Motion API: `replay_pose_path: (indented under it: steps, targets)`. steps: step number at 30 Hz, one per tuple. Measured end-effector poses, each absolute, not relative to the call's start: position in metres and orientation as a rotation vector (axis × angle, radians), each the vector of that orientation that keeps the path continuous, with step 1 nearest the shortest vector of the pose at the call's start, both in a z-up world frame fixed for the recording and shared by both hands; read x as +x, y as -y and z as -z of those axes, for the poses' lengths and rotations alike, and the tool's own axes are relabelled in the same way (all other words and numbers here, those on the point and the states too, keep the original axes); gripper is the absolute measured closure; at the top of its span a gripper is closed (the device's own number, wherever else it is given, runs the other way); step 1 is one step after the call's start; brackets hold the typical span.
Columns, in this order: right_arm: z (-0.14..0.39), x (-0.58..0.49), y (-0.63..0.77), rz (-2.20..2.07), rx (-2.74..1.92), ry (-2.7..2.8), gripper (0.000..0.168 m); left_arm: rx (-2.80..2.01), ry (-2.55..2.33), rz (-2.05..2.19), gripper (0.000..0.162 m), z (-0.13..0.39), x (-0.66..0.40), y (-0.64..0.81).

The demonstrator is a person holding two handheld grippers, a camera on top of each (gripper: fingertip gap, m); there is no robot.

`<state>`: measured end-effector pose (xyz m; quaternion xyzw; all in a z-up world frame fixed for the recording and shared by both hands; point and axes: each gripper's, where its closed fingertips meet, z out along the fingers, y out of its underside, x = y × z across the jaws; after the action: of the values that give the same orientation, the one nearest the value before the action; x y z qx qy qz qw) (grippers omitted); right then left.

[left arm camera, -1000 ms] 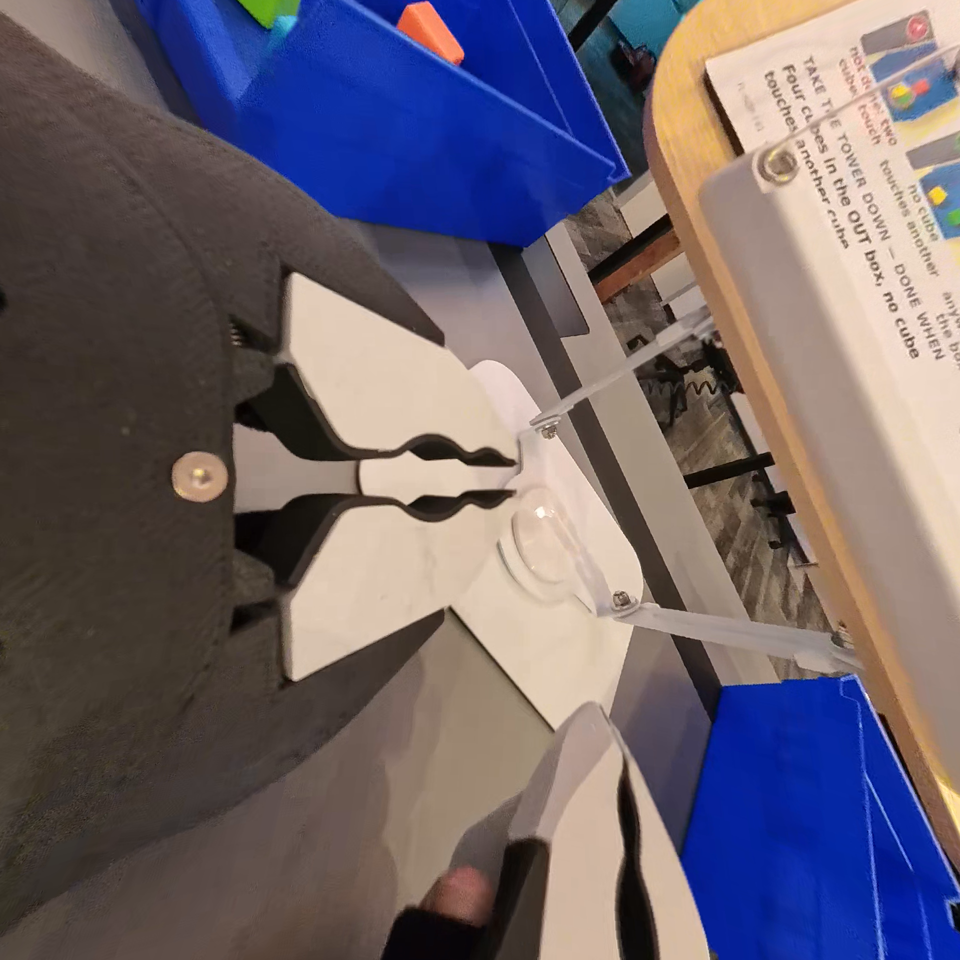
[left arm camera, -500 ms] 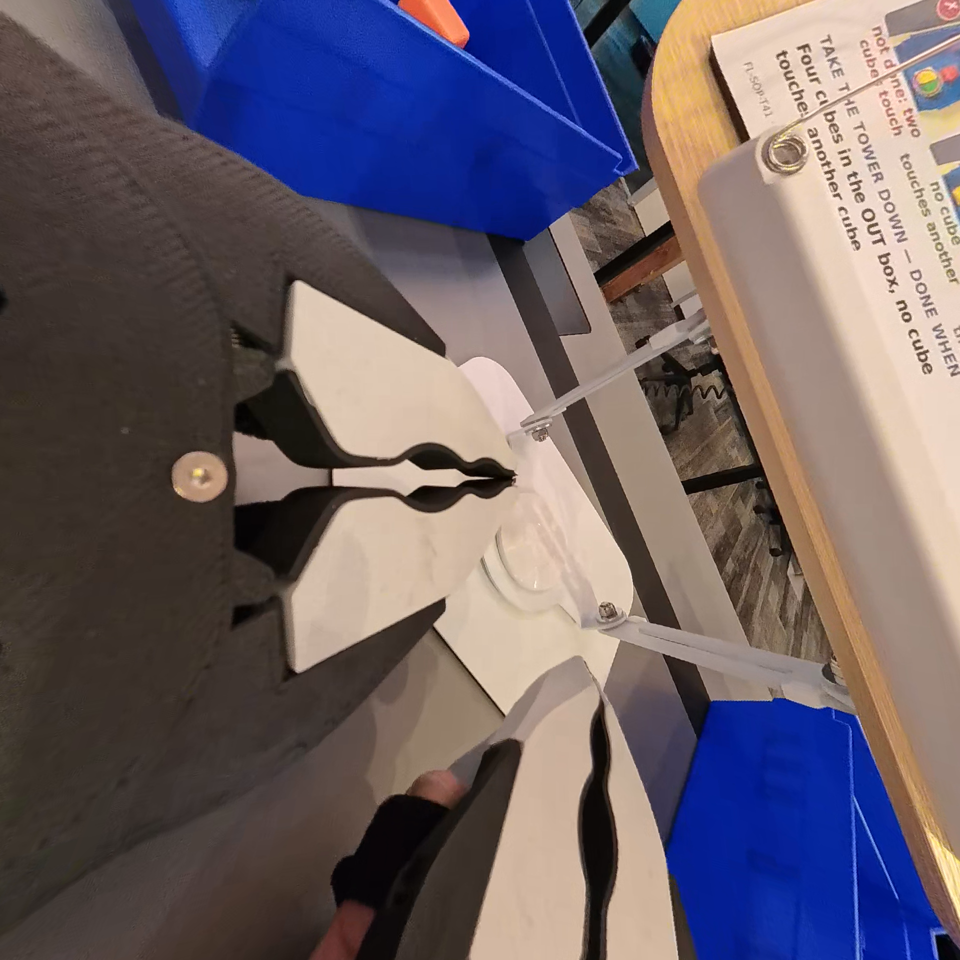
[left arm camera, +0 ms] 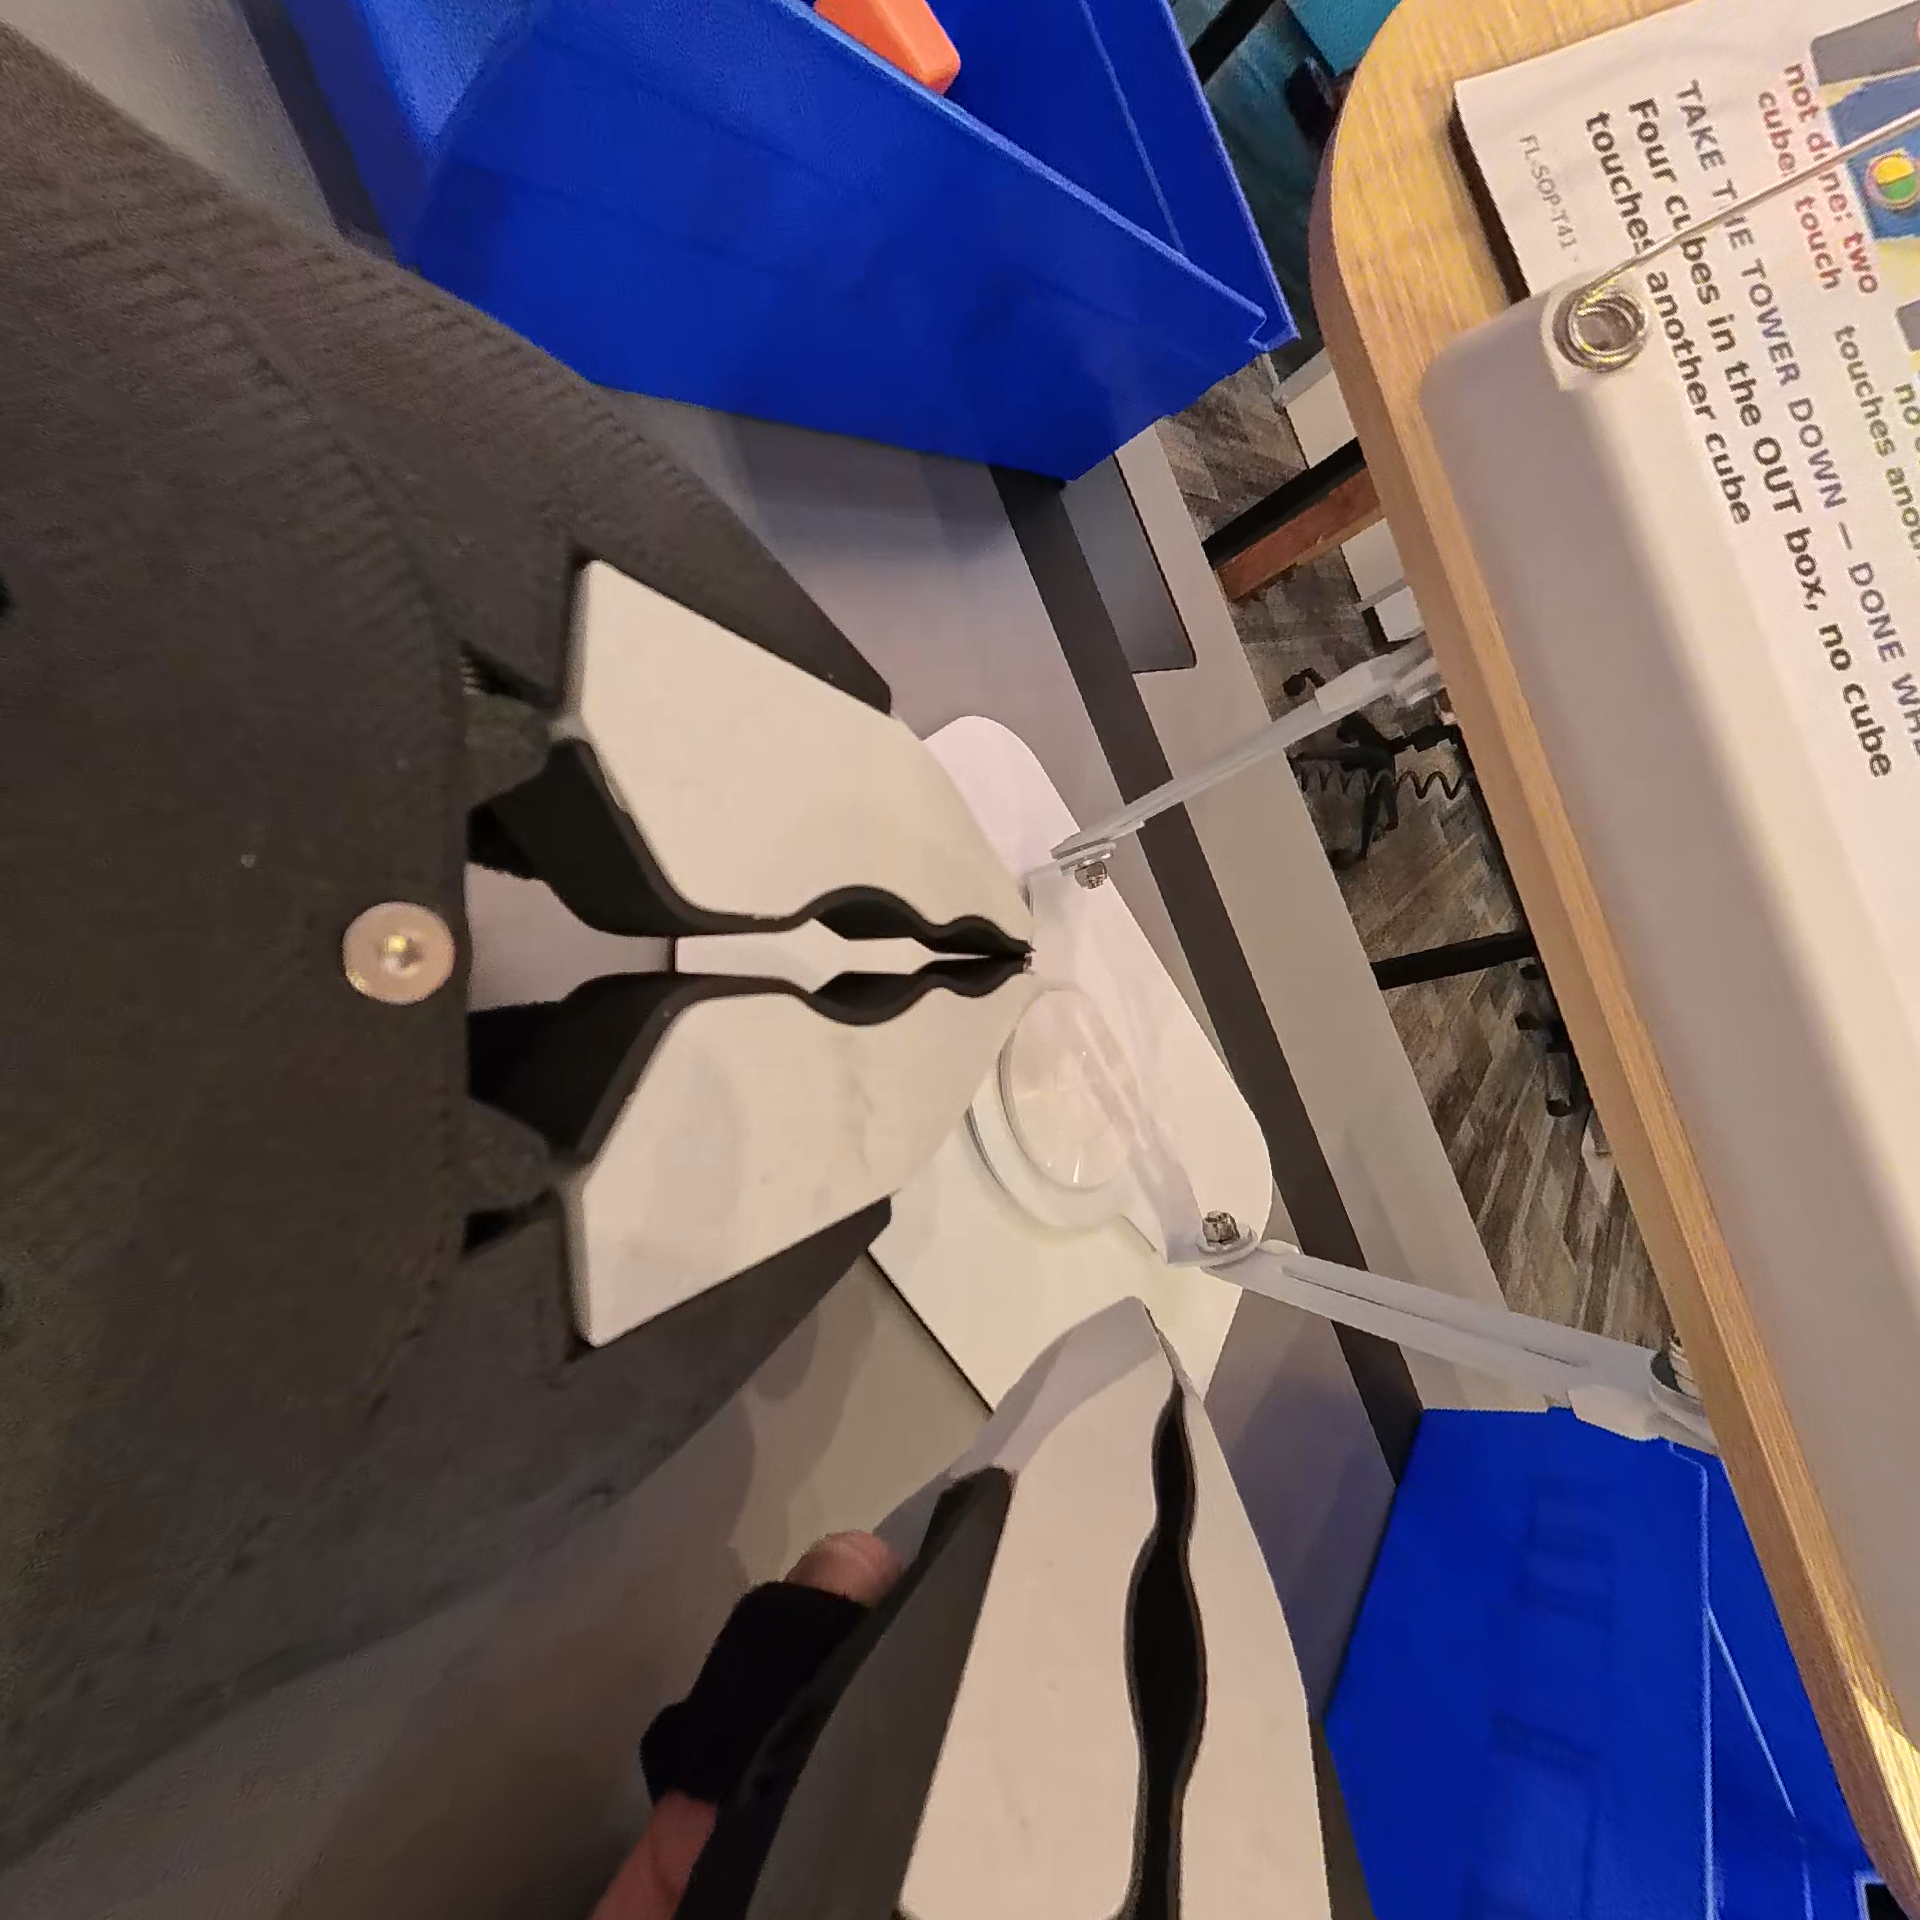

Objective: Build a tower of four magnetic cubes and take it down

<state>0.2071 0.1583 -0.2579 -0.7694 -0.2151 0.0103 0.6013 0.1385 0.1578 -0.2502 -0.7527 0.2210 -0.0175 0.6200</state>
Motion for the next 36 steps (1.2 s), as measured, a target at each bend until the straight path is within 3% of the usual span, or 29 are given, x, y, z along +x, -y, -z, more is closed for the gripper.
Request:
replay_pose_path:
  steps: [6,11,20,25,26,31,36]
  targets:
    - [0.257,0.201,-0.156,-0.041,-1.763,0.540,0.168,-1.672,-0.540,0.082,0.159,0.237,0.138,-0.149]
    - [0.256,0.200,-0.155,-0.066,-1.753,0.542,0.168,-1.471,-0.693,0.087,0.151,0.181,0.123,-0.118]
    - [0.259,0.196,-0.154,-0.076,-1.758,0.575,0.168,-1.407,-0.952,0.056,0.136,0.098,-0.004,-0.125]
    - [0.260,0.192,-0.153,-0.086,-1.755,0.605,0.168,-1.576,-1.180,0.047,0.127,0.133,-0.034,-0.154]
    - [0.259,0.192,-0.152,-0.088,-1.749,0.610,0.168,-1.625,-1.228,0.051,0.117,0.148,-0.038,-0.160]
    - [0.259,0.189,-0.150,-0.091,-1.739,0.636,0.168,-1.812,-1.345,0.067,0.100,0.197,-0.060,-0.188]
    - [0.262,0.185,-0.149,-0.086,-1.741,0.665,0.168,-1.922,-1.446,0.058,0.101,0.226,-0.075,-0.207]
